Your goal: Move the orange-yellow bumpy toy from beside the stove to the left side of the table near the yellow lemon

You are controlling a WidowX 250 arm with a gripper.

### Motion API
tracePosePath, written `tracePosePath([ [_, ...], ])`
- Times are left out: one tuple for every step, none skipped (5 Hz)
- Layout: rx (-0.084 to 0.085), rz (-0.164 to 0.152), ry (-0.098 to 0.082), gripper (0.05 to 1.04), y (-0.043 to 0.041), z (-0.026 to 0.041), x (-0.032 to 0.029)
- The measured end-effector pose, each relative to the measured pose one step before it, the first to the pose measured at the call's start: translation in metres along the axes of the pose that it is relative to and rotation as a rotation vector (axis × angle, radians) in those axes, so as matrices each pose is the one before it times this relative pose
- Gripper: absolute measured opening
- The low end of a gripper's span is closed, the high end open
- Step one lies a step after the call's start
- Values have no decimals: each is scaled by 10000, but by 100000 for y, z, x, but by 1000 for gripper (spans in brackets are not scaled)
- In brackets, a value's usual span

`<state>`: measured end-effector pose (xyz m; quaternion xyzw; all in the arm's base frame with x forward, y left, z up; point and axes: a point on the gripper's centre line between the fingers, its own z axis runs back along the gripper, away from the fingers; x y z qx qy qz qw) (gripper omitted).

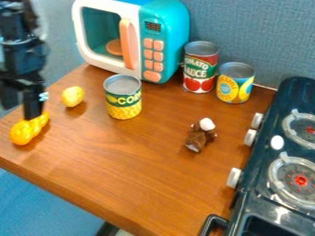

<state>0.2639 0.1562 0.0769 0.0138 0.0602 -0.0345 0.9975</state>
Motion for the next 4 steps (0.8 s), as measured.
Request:
tracePosePath([
  [152, -1020, -76, 1001, -4203, 992, 2579],
  [-159, -583, -384, 1001, -3274, 1094, 2081],
  [48, -310, -37, 1001, -1932, 604, 349],
  [-112, -60, 253, 1001, -632, 454, -1565],
])
